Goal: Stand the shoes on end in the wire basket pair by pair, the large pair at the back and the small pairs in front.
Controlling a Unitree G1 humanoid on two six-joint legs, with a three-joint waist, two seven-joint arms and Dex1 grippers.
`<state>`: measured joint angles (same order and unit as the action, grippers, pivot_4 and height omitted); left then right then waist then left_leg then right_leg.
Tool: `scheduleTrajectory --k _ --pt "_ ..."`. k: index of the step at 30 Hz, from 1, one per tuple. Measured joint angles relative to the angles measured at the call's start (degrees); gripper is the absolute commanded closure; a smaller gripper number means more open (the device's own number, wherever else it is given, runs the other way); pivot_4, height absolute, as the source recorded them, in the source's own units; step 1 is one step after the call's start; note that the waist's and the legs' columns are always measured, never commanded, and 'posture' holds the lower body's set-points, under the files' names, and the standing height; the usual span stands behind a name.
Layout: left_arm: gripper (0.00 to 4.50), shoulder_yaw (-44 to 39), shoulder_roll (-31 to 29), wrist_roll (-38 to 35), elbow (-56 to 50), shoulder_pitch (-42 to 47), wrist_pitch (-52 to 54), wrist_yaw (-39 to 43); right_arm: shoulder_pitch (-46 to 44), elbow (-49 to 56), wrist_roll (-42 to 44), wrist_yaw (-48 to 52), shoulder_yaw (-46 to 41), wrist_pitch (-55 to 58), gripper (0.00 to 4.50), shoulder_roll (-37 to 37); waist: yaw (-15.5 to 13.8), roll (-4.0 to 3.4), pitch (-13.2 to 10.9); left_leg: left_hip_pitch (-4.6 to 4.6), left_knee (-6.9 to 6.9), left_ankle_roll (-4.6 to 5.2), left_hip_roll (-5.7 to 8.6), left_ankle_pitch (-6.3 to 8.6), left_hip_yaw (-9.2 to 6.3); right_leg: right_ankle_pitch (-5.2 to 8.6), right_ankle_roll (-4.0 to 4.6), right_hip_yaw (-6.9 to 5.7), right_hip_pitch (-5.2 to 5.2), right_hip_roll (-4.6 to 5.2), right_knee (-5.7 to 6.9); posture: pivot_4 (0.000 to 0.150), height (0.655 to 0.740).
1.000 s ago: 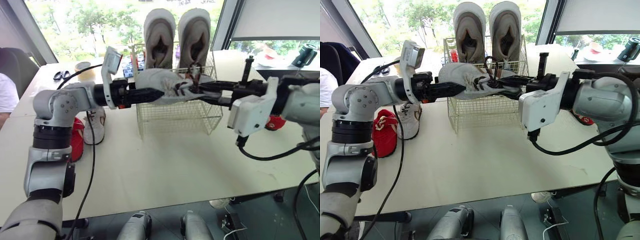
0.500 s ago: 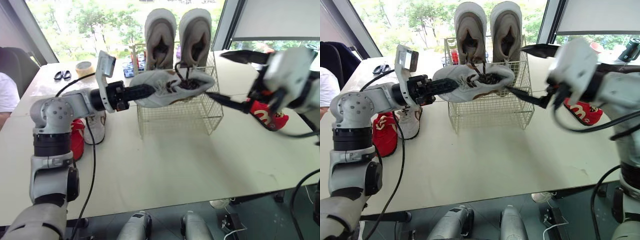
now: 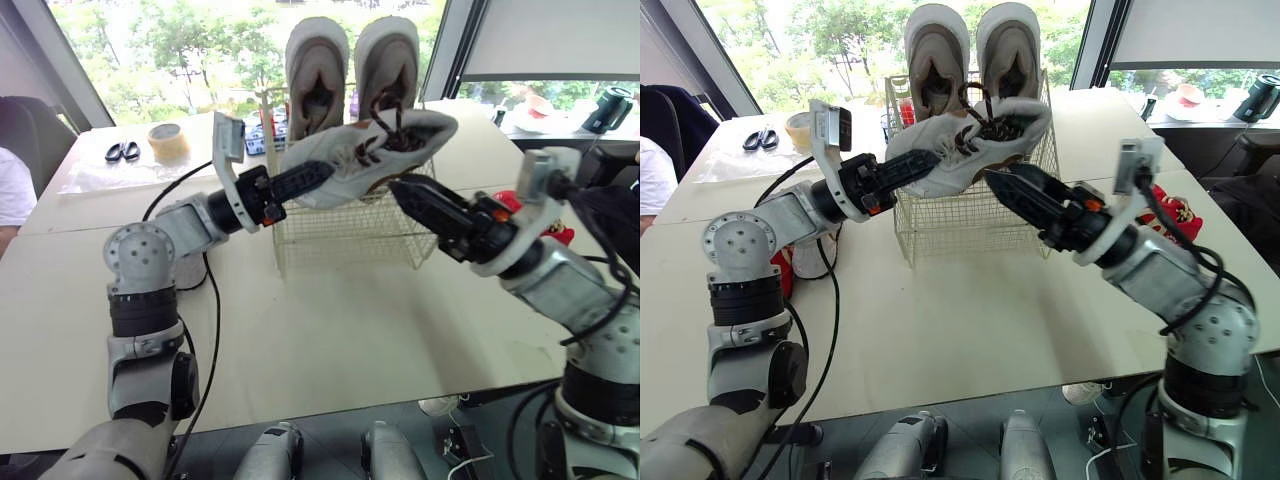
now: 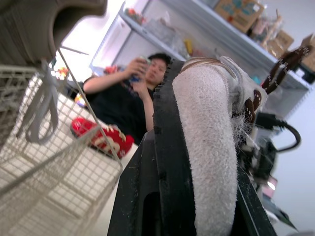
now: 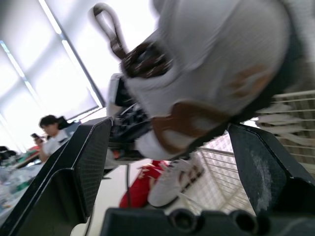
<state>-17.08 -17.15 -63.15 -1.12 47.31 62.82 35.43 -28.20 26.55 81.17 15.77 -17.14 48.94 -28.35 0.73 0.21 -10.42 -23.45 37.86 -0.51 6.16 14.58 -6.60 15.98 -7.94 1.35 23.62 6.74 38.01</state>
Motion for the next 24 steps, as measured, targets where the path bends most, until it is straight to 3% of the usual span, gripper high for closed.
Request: scheduleTrajectory --k 24 --pt "4.27 -0.84 1.98 -3.73 -4.61 -2.44 -5.64 -8.35 -7.43 -7.96 -10.16 -0.74 5.34 -6.93 0.46 7.52 0.02 0.01 0.00 0.00 -0.01 0.06 -0.01 0.03 -0.02 0.00 0.00 -0.02 0.02 -0.03 -0.01 0.150 0.7400"
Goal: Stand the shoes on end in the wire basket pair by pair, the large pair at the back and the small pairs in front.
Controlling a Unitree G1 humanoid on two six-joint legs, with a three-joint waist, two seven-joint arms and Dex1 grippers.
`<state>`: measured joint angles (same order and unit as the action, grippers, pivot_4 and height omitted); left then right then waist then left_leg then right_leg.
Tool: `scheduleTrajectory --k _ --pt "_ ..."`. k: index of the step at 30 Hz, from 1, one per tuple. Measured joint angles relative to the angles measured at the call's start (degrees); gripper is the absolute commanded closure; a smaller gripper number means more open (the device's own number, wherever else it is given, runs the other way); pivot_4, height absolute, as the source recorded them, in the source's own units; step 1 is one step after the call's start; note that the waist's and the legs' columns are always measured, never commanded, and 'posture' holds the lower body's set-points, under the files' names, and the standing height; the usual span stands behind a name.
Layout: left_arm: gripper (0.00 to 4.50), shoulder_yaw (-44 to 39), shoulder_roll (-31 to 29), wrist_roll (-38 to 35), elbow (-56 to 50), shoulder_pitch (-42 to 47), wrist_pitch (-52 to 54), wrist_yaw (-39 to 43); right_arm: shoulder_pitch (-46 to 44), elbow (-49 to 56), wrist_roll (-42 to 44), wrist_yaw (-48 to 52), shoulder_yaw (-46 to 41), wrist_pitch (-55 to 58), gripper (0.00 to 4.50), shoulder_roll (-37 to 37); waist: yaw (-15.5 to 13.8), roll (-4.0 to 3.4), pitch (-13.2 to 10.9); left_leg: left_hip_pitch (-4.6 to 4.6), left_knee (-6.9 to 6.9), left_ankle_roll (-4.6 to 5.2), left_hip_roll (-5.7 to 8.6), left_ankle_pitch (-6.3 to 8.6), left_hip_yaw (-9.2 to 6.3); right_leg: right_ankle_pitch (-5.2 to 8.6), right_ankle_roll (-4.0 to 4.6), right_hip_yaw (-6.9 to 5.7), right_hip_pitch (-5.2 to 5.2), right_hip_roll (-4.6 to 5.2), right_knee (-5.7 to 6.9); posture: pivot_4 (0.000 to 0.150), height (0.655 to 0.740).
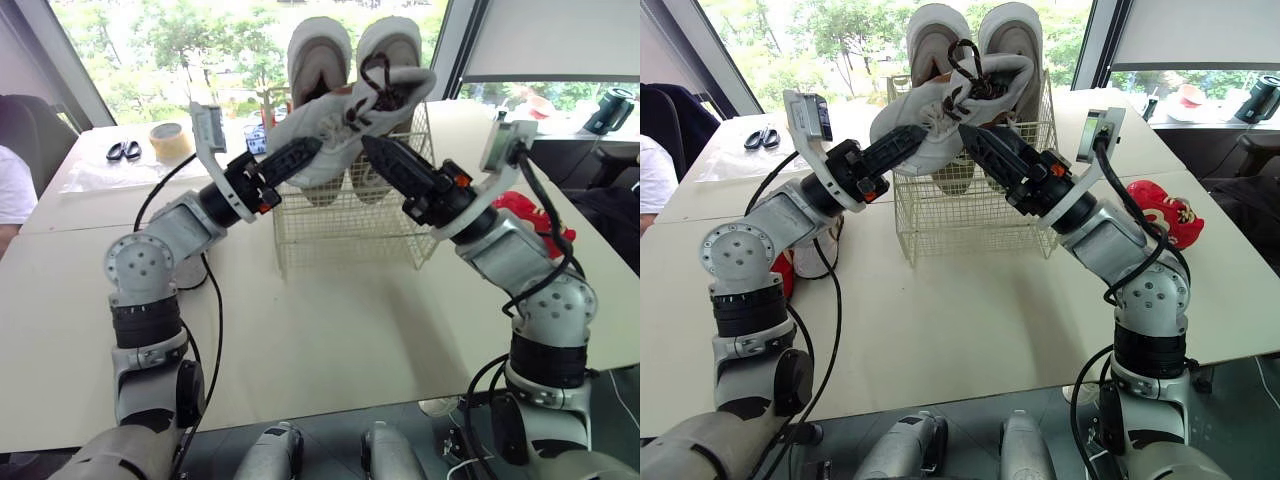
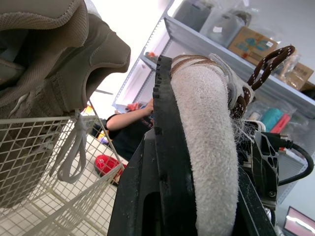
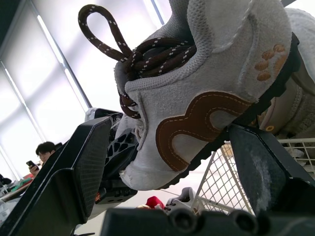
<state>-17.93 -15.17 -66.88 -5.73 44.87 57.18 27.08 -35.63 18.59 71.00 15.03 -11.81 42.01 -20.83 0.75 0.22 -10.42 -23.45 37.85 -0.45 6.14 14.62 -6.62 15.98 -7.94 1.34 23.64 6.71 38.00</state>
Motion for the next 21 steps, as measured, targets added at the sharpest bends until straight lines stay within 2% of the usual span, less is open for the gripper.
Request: scheduleTrajectory --k 7,15,18,21 --pt "4.27 0.64 -0.61 -3.83 -1.61 -0.80 1.20 -1.06 -0.50 -1.76 -0.51 -0.85 -0.75 -0.68 0.46 0.07 -0.05 0.00 0.00 0.00 0.00 0.02 0.01 0.01 0.00 0.00 0.00 0.00 -0.01 0.01 0.00 0.150 0.7400" --pt "4.27 0.93 -1.57 -5.03 -1.61 -0.80 1.05 -1.28 -0.47 -1.86 1.08 -1.78 -0.75 -0.59 0.46 0.22 0.05 0.00 0.00 0.00 -0.03 0.02 0.00 0.01 0.00 0.00 0.00 0.01 0.01 0.00 -0.01 0.150 0.7400" --pt "4.27 1.29 -1.58 -5.12 -1.61 -1.34 0.87 -1.28 -0.48 -1.82 1.88 -1.87 -0.72 -0.59 1.27 0.73 0.03 0.00 0.00 0.00 -0.03 0.02 0.00 0.01 0.00 0.00 0.00 0.01 0.01 0.00 -0.01 0.150 0.7400" --pt "4.27 1.46 -1.57 -5.09 -1.59 -2.25 0.65 -1.26 -0.61 -1.55 3.20 -2.30 -0.57 -0.54 2.63 1.09 0.05 0.00 0.00 0.00 -0.05 0.03 0.00 0.02 0.00 0.00 0.00 0.01 0.02 0.00 -0.01 0.150 0.7400"
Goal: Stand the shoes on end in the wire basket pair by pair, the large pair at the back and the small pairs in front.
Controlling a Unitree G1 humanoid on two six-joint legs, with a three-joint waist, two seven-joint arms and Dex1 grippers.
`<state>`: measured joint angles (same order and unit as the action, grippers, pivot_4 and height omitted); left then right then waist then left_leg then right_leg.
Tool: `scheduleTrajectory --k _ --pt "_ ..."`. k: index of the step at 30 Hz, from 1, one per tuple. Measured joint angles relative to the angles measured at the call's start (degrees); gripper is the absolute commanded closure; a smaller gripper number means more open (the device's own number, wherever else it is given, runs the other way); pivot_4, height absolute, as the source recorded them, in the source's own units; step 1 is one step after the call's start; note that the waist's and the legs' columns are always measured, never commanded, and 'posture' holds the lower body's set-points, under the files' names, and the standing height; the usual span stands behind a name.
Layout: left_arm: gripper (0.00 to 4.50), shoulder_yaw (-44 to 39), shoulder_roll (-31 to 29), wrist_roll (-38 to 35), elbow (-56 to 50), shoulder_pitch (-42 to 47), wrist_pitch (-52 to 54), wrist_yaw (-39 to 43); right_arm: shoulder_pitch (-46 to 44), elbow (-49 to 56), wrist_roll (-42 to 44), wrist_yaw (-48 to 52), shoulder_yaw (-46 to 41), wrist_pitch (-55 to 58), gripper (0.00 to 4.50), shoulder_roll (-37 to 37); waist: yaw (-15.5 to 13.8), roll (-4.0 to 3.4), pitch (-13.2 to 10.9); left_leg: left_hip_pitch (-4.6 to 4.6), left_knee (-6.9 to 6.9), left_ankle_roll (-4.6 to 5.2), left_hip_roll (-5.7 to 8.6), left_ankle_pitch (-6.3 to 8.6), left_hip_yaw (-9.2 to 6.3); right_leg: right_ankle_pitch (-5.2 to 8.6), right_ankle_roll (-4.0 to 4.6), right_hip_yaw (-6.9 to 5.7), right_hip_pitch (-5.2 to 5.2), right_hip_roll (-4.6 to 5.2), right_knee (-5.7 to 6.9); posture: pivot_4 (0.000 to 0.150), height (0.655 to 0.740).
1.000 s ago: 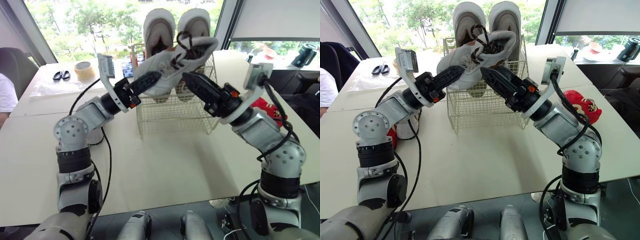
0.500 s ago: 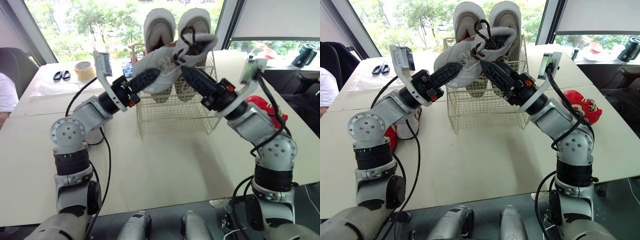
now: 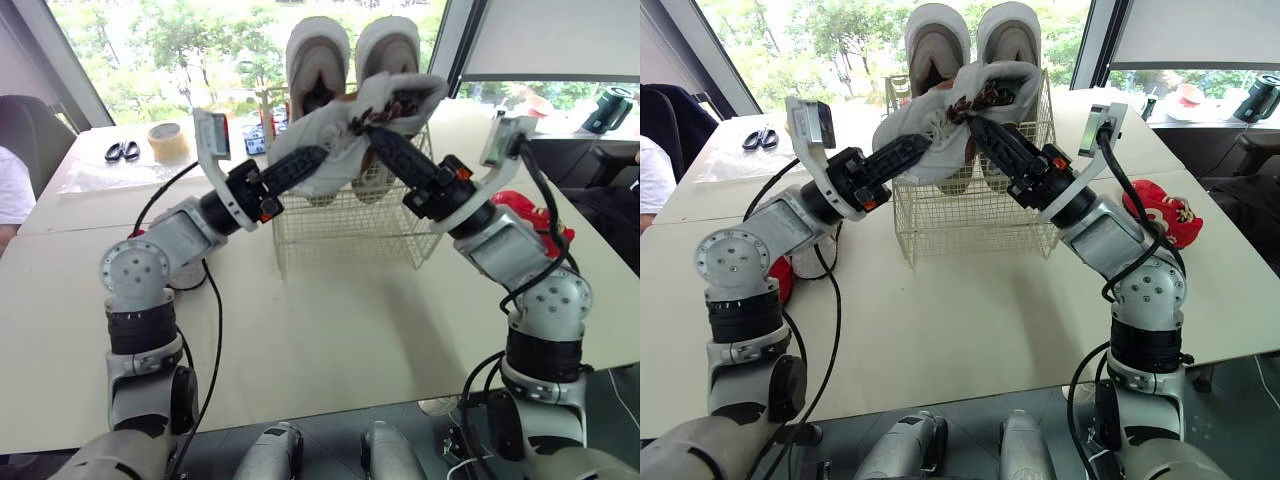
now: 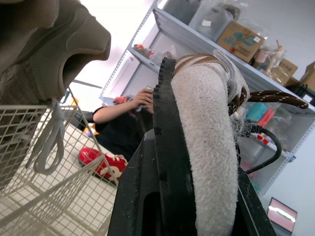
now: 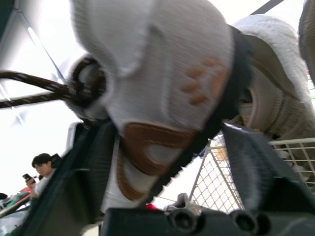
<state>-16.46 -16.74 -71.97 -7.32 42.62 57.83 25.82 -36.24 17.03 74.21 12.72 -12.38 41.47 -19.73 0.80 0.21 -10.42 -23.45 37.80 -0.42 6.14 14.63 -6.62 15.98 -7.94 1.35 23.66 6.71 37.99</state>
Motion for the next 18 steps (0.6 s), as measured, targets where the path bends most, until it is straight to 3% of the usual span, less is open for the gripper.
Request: scheduleTrajectory --k 2,3,4,7,9,10,12,15,17,18 --pt "4.27 -0.03 -0.03 0.02 0.00 -0.23 -0.69 0.00 -0.61 0.00 1.05 -0.51 0.02 0.33 3.60 0.01 -0.02 0.00 0.00 0.00 0.00 0.00 0.01 0.00 0.00 0.00 0.00 0.00 0.00 0.01 0.00 0.150 0.7400" --pt "4.27 -0.12 0.00 0.01 0.00 -0.28 -1.07 0.01 -1.20 0.02 1.43 -0.76 0.08 0.52 3.86 0.00 -0.02 0.00 0.00 0.00 0.00 0.00 0.00 0.00 0.00 0.00 0.00 0.00 0.00 0.01 0.00 0.150 0.7400" --pt "4.27 -0.16 -0.12 0.04 -0.01 -0.28 -1.54 0.01 -1.91 0.02 1.76 -1.15 0.15 0.80 4.05 -0.08 -0.02 0.00 0.00 0.00 0.00 0.00 0.00 0.00 0.00 0.00 0.00 0.00 0.00 0.01 0.00 0.150 0.7400" --pt "4.27 -0.15 -0.32 0.06 -0.12 -0.31 -2.35 0.10 -3.27 -0.12 2.42 -1.84 0.19 1.66 4.06 -0.89 -0.04 -0.01 0.00 0.00 -0.02 0.02 0.01 0.01 0.00 0.00 0.00 0.00 0.00 0.01 -0.02 0.150 0.7400" --pt "3.26 -0.03 -1.34 0.24 -0.37 -0.33 -2.53 0.19 -5.36 -0.79 2.41 -1.73 0.81 3.15 4.06 -3.34 -0.03 -0.01 -0.01 0.00 -0.03 0.05 0.01 0.03 0.00 0.00 0.00 0.00 0.00 0.01 -0.04 0.150 0.7400" --pt "3.15 0.66 -2.18 0.61 -0.76 -0.55 -2.29 0.34 -6.73 -1.18 2.26 -1.37 0.89 3.57 4.06 -4.53 -0.03 -0.01 -0.01 0.00 -0.04 0.05 0.01 0.03 0.01 0.00 0.00 0.00 0.01 0.01 -0.04 0.150 0.7400" --pt "2.15 2.28 -4.06 1.77 -1.13 -1.77 -1.80 0.96 -10.36 -2.18 0.03 0.64 0.93 4.37 4.06 -9.25 -0.03 -0.02 -0.01 0.00 -0.12 0.06 0.02 0.03 0.01 0.00 0.00 -0.01 0.02 0.01 -0.07 0.150 0.7400" --pt "0.67 5.71 -9.37 5.86 -0.62 -3.24 -0.70 4.30 -17.10 -5.81 -9.01 12.46 4.16 4.12 4.06 -21.26 -0.05 -0.04 -0.04 -0.02 -0.30 0.06 0.03 0.03 0.04 0.00 0.00 -0.03 0.05 0.00 -0.17 0.150 0.7400" --pt "0.04 6.82 -12.80 8.93 -0.43 -4.30 -0.98 7.41 -21.71 -10.45 -18.03 23.04 8.85 0.74 4.06 -28.41 0.08 -0.01 -0.04 0.00 -0.47 0.05 -0.03 0.02 0.04 0.00 0.00 -0.06 0.05 -0.06 -0.33 0.150 0.7400" --pt "0.04 6.85 -14.14 10.20 -0.18 -4.36 -1.14 8.77 -23.26 -13.46 -22.81 27.43 11.02 -2.11 4.06 -30.52 0.21 0.01 -0.03 0.01 -0.52 0.05 -0.05 0.02 0.04 0.00 0.00 -0.06 0.05 -0.09 -0.39 0.150 0.7400"
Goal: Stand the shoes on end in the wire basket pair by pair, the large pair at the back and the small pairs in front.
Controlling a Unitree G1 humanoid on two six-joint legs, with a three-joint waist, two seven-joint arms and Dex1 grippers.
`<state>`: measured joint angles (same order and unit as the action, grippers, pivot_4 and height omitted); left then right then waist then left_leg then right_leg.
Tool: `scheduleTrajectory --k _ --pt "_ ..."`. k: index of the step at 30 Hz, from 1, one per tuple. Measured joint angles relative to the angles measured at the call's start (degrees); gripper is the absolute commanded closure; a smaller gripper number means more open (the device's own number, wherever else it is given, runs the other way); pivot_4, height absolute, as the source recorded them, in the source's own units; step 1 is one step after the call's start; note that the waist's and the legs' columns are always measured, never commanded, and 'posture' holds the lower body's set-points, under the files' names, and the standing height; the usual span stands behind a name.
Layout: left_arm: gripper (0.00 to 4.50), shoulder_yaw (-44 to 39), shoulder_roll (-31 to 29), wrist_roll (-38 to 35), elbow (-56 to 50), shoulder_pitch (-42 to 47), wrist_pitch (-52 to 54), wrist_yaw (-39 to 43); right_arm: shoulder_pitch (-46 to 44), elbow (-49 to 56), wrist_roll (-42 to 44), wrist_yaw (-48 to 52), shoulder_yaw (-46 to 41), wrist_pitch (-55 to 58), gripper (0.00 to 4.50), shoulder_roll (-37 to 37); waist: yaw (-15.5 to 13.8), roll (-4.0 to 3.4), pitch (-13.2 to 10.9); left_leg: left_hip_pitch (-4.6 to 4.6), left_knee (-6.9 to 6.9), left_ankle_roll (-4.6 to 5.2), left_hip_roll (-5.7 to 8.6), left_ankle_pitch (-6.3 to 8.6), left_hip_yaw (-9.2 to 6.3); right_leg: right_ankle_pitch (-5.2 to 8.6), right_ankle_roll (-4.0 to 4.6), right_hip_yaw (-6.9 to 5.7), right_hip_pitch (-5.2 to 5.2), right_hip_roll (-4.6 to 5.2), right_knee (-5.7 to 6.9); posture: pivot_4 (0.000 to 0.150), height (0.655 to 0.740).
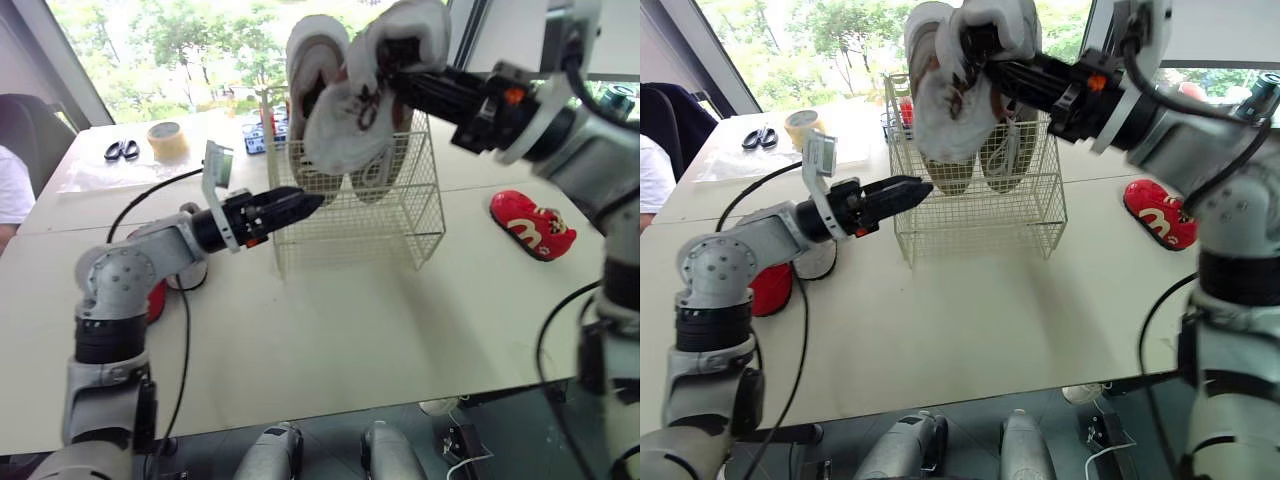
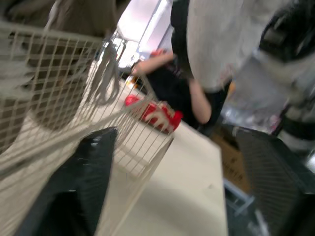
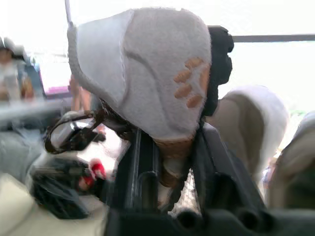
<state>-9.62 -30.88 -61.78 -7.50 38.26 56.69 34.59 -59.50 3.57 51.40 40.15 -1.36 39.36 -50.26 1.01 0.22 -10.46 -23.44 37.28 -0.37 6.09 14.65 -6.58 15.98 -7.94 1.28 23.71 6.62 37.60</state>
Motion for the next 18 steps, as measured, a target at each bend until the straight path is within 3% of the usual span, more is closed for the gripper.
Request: scheduleTrajectory --k 7,14,18 --pt "0.04 0.21 -1.81 3.99 0.16 -0.42 -1.43 4.26 -5.81 -23.75 -21.43 20.95 9.45 -17.35 4.06 0.16 0.07 0.01 -0.06 -0.14 -0.20 -0.33 0.03 -0.19 0.11 0.00 0.00 0.09 0.25 0.13 -0.08 0.150 0.7400" --pt "0.04 0.04 -1.75 4.58 -1.28 -1.71 -1.50 3.99 -11.36 -40.70 -30.52 29.90 9.46 -31.02 4.06 5.00 0.03 0.04 -0.07 -0.55 -0.18 -0.39 0.02 -0.22 0.09 0.00 0.00 0.09 0.65 0.13 -0.14 0.150 0.7400" --pt "0.04 -0.27 -1.65 4.58 -2.10 -1.73 -1.49 3.37 -11.41 -46.68 -32.74 33.74 9.41 -33.07 4.06 7.10 -0.09 0.03 -0.07 -0.57 -0.15 -0.40 0.03 -0.23 0.08 -0.01 0.00 0.09 0.65 0.14 -0.13 0.150 0.7400"
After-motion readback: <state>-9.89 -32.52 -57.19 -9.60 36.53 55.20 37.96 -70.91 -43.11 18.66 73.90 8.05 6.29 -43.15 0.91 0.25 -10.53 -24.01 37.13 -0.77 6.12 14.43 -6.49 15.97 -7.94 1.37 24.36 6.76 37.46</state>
